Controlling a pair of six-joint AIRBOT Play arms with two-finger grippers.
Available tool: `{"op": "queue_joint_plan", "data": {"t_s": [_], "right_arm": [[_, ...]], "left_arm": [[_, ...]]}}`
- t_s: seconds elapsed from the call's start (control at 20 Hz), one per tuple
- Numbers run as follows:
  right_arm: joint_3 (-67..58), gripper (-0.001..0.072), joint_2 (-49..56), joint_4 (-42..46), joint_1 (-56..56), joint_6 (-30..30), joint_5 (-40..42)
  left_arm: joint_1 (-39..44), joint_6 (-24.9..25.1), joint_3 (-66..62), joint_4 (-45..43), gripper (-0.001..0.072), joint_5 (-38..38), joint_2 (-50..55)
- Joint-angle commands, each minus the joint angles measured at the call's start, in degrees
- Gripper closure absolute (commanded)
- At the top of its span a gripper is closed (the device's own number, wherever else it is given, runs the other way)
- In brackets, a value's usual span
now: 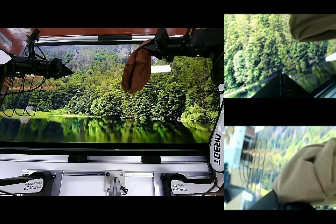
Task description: Fold the shirts.
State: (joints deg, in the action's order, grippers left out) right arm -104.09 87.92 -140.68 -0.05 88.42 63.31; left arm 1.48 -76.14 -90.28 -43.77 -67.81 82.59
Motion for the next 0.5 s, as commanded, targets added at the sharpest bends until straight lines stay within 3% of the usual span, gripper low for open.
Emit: {"op": "queue_joint_plan", "data": {"t_s": [0.0,0.45], "right_arm": [[-1.49,0.0642,1.75,0.24,-2.19,-1.20,-5.25],[-2.49,0.0642,12.11,-2.64,-3.52,-3.52,-44.87]], "left_arm": [[-0.02,0.00,-0.02,-0.02,0.0674,-0.26,0.02],[0.00,-0.02,-0.02,0.00,0.0674,-0.44,0.02]]}}
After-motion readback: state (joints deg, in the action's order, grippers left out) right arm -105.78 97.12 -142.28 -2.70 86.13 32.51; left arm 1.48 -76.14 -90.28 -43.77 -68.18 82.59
